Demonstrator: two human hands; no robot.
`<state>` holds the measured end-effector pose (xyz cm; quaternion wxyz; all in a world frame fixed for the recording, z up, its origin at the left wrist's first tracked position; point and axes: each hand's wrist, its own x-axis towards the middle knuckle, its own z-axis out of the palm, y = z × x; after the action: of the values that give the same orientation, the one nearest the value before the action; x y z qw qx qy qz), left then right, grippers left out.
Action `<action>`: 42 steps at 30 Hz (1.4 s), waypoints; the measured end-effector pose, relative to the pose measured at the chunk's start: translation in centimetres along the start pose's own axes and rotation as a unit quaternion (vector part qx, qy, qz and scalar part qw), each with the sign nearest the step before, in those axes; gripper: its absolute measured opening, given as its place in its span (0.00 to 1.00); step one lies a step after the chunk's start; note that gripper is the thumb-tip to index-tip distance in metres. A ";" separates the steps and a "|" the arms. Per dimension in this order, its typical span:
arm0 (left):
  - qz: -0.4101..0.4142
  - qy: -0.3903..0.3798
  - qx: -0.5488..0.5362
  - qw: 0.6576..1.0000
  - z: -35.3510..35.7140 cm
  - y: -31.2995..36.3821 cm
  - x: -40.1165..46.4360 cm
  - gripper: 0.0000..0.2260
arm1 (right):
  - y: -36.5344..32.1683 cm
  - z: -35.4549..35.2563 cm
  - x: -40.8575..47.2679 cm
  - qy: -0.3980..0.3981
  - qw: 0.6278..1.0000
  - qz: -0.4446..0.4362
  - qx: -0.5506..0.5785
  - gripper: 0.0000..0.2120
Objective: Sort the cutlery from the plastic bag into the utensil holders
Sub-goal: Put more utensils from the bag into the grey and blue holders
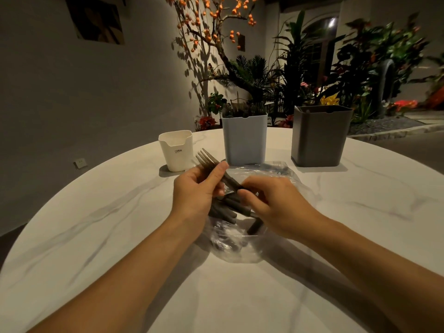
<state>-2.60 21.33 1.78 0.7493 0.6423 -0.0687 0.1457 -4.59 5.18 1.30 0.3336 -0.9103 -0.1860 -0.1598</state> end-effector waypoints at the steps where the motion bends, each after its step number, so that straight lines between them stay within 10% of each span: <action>1: -0.008 -0.009 -0.025 1.000 -0.1 0.0 0.2 0.13 | 0.0 0.0 0.1 -0.001 1.000 0.003 0.020 0.10; 42: 0.014 -0.177 0.193 0.965 3.4 7.7 6.9 0.05 | -4.5 -10.0 10.8 0.119 0.978 -0.111 0.131 0.24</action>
<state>1.86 19.94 11.59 0.5850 0.7892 -0.1799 0.0504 1.25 4.16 15.53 0.4499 -0.8068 -0.2638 -0.2776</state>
